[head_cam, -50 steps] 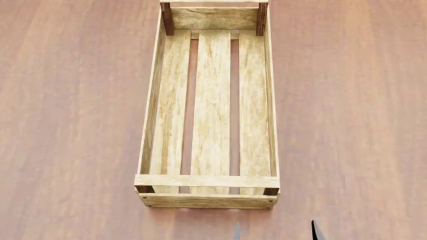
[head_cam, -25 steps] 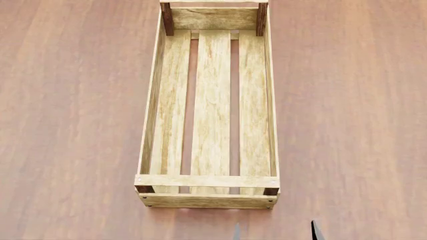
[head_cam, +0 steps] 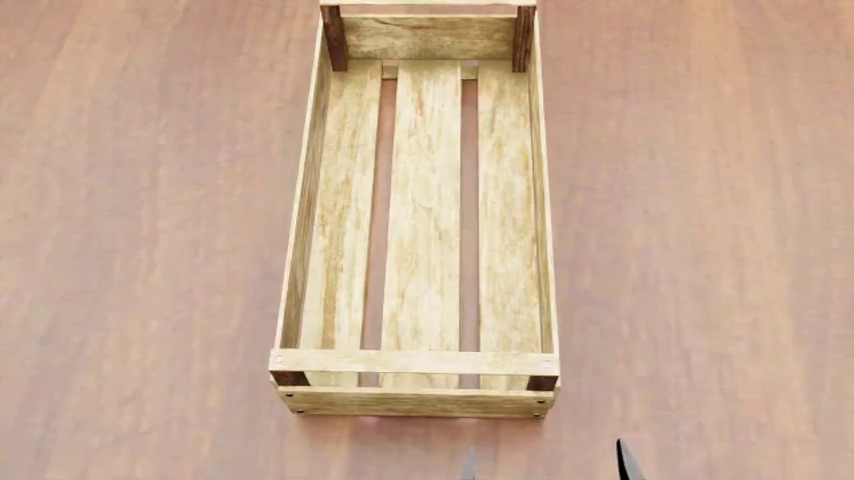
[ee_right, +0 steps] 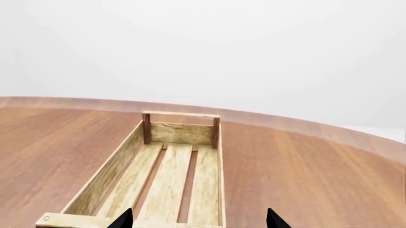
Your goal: Stack the right bowl on the left bowl and place them in the tray.
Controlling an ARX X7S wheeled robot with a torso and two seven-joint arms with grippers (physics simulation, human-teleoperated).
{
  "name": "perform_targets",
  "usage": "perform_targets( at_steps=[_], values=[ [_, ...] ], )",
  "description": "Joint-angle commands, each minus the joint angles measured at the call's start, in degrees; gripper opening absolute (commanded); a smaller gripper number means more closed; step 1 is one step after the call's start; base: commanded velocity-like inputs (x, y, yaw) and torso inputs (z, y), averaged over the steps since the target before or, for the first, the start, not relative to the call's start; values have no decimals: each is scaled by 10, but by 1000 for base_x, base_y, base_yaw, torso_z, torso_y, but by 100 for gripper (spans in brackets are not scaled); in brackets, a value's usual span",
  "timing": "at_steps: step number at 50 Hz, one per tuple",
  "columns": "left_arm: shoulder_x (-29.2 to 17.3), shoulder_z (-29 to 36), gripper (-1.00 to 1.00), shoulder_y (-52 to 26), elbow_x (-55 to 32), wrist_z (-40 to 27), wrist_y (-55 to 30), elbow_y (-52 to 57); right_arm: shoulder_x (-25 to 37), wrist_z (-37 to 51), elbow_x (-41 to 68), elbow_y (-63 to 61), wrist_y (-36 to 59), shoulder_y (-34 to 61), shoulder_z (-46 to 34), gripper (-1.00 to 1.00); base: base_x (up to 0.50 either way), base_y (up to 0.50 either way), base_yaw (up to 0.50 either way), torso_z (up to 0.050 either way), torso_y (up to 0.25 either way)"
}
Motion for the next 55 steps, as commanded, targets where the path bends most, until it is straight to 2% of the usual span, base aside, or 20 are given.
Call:
perform_targets(
  at_steps=[1,6,18,24,31,45,55],
  values=[
    [-22,50,-100,0,50,-24,-14,158,-10,-12,-10,4,0,1,13,100,0,0,0,0,0],
    [-41,82,-100,-28,52,-44,-44,205,-10,-11,-10,9,-3,1,12,100,0,0,0,0,0],
    [-76,166,-100,-152,20,-113,-145,310,-8,-10,-5,10,-6,-1,14,100,0,0,0,0,0],
    [-88,198,-100,-259,-32,-167,-211,354,-9,-11,-4,13,-9,-1,12,100,0,0,0,0,0],
    [-55,270,-100,-399,-42,-205,-262,358,-6,-10,2,12,-10,-1,15,100,0,0,0,0,1],
    [-17,317,-100,-539,-101,-268,-331,386,-3,-10,6,9,-9,0,16,100,0,0,0,0,1],
    [46,369,-100,-603,-106,-264,-341,367,-2,-10,8,8,-16,-4,14,100,0,0,0,0,1]
  ],
)
